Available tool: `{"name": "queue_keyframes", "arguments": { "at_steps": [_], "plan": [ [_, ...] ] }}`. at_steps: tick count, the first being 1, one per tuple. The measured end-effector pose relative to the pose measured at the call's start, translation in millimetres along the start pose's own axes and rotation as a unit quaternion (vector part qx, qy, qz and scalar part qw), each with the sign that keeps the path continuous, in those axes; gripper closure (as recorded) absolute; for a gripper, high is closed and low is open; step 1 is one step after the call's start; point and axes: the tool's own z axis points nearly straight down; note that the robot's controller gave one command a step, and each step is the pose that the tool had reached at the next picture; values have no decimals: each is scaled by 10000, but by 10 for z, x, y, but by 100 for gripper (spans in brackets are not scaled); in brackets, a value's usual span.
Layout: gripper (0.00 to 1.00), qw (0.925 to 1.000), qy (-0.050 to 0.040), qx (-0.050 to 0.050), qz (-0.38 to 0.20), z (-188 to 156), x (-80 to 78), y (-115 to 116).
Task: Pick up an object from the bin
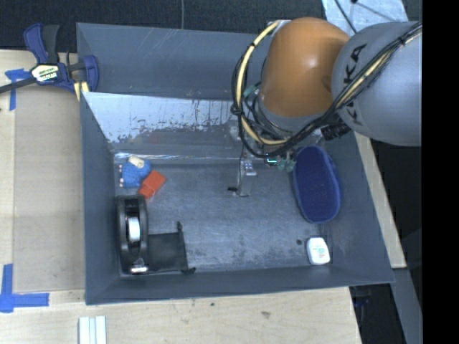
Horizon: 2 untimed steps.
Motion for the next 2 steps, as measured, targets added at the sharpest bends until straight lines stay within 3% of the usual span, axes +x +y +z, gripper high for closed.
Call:
{"name": "queue_keyframes", "arguments": {
  "at_steps": [1,2],
  "plan": [
    [0,9995,-41,-21,-307,245,-184,908],
    [0,9899,-33,2,-1418,144,-2,991]
  ]
}}
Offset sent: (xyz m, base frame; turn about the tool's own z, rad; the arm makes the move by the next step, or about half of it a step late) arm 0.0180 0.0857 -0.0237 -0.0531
